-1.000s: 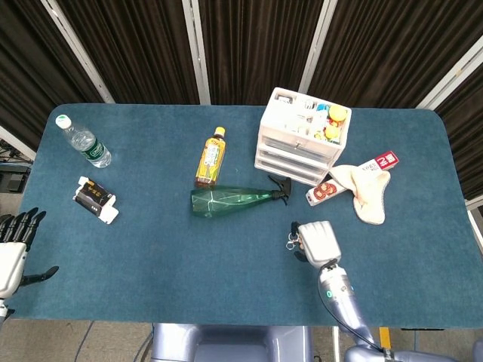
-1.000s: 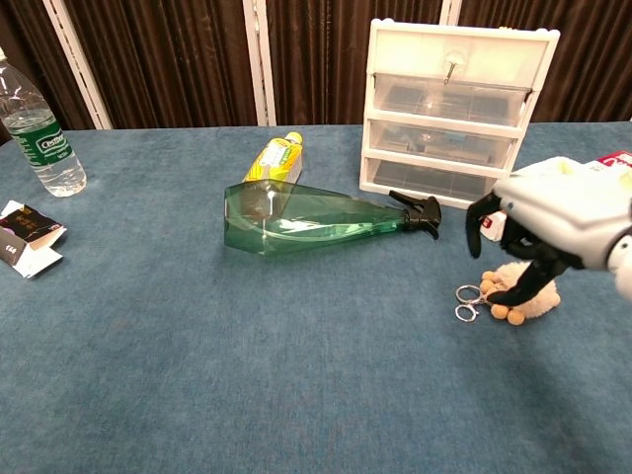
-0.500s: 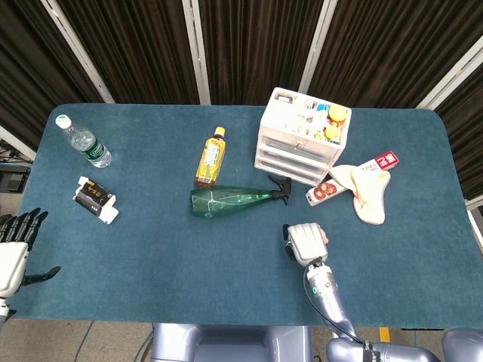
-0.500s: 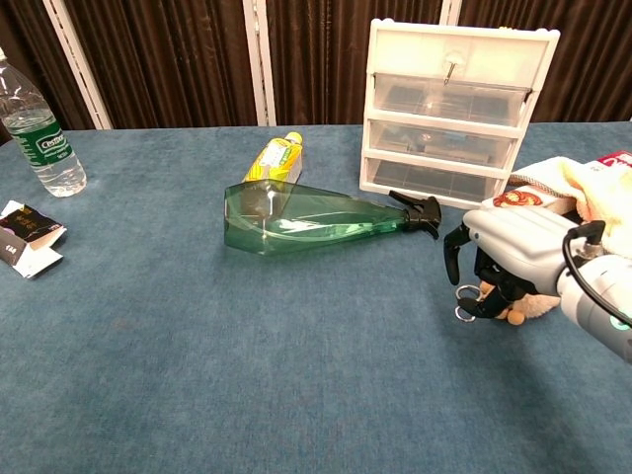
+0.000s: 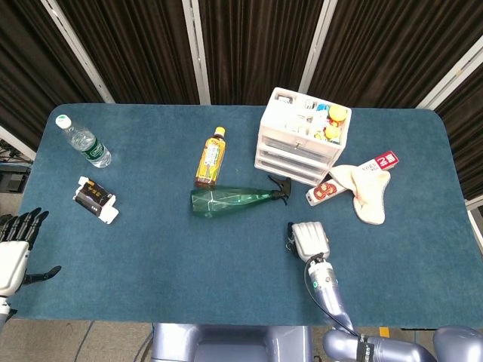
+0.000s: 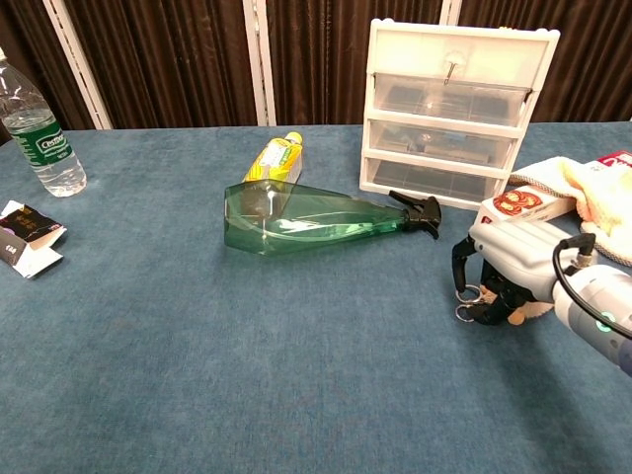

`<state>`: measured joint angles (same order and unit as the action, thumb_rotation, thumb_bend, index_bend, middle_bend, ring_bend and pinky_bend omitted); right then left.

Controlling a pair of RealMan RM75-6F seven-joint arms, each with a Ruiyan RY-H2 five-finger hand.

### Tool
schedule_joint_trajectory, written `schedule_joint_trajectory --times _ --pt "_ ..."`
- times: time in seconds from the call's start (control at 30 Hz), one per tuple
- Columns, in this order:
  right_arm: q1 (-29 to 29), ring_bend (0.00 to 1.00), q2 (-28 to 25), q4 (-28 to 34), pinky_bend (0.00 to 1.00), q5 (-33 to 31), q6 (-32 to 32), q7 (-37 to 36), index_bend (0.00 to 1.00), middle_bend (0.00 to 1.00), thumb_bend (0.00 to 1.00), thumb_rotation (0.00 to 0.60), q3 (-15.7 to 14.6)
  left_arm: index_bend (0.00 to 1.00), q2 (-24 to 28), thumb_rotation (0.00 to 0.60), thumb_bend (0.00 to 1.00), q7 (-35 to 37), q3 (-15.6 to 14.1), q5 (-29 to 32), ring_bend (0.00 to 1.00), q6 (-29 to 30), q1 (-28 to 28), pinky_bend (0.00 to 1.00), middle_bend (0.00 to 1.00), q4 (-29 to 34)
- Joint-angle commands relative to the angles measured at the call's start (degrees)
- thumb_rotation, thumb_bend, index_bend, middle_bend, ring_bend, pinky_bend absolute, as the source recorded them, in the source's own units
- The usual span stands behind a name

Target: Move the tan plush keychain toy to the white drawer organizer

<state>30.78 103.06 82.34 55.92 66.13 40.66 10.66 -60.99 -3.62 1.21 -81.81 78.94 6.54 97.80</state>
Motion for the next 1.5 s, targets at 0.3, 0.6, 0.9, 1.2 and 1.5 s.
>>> schedule_joint_trajectory --times 0.3,0.6,0.9,1.2,1.5 --pt "0.5 1.0 0.7 -1.4 0.9 -1.7 -0.3 0.0 0.5 1.0 0.27 0.6 0.1 0.0 0.0 0.6 0.02 0.1 0.1 0.2 0.0 -0.1 0.1 0.0 0.0 0.1" --pt "0.6 1.0 1.3 -2.0 0.9 -1.8 0.0 -0.2 0.57 1.0 0.27 0.6 -0.4 0.0 0.0 0.6 0.02 0.3 0.1 0.2 0.0 -0.1 0.1 0.0 0.0 0.2" --pt "0.5 1.0 1.5 -2.5 0.9 -1.3 0.3 -1.0 0.59 1.0 0.28 0.6 -0.7 0.0 0.2 0.6 0.02 0.5 0.0 -0.1 0.0 0.1 0.1 0.0 0.0 0.3" --pt "0.3 1.0 1.4 -2.1 0.9 -0.3 1.0 -1.9 0.61 1.0 0.29 0.6 -0.9 0.0 0.1 0.6 0.02 0.6 0.0 -0.1 0.0 0.2 0.1 0.0 0.0 0.3" --pt "0.4 1.0 -0.1 -0.2 0.9 1.3 2.3 -2.6 0.63 1.0 0.29 0.6 -0.1 0.0 0.1 0.6 0.02 0.7 0.0 -0.2 0.0 0.3 0.1 0.0 0.0 0.2"
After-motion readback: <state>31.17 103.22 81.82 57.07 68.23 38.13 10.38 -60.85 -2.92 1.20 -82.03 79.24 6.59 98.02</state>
